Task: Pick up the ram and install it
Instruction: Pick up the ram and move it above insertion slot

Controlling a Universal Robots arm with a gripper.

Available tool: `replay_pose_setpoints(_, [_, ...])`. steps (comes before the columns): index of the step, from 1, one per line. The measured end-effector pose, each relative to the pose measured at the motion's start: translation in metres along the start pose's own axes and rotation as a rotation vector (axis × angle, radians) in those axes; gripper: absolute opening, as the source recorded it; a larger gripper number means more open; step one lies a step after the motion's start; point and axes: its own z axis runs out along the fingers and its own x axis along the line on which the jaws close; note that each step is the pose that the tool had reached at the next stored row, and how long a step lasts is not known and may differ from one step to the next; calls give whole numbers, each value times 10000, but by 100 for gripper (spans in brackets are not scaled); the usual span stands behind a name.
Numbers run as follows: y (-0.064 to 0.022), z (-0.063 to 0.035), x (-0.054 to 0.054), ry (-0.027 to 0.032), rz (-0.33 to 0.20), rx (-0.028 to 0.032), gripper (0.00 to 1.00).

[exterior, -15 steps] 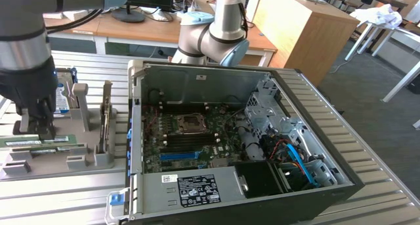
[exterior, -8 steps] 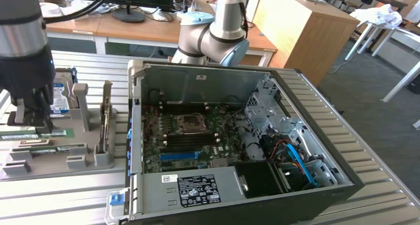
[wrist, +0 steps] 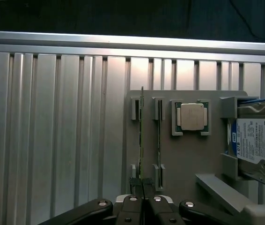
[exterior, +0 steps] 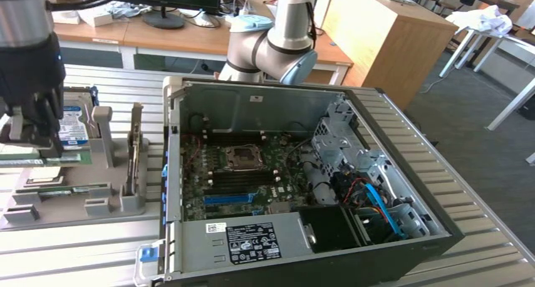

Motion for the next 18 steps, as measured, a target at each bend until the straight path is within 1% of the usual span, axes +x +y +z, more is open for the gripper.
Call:
replay_pose_setpoints(10, [10,-291,-5,32,1,0,11])
replay_pose_setpoints(18, [17,-483,-8,68,2,0,11])
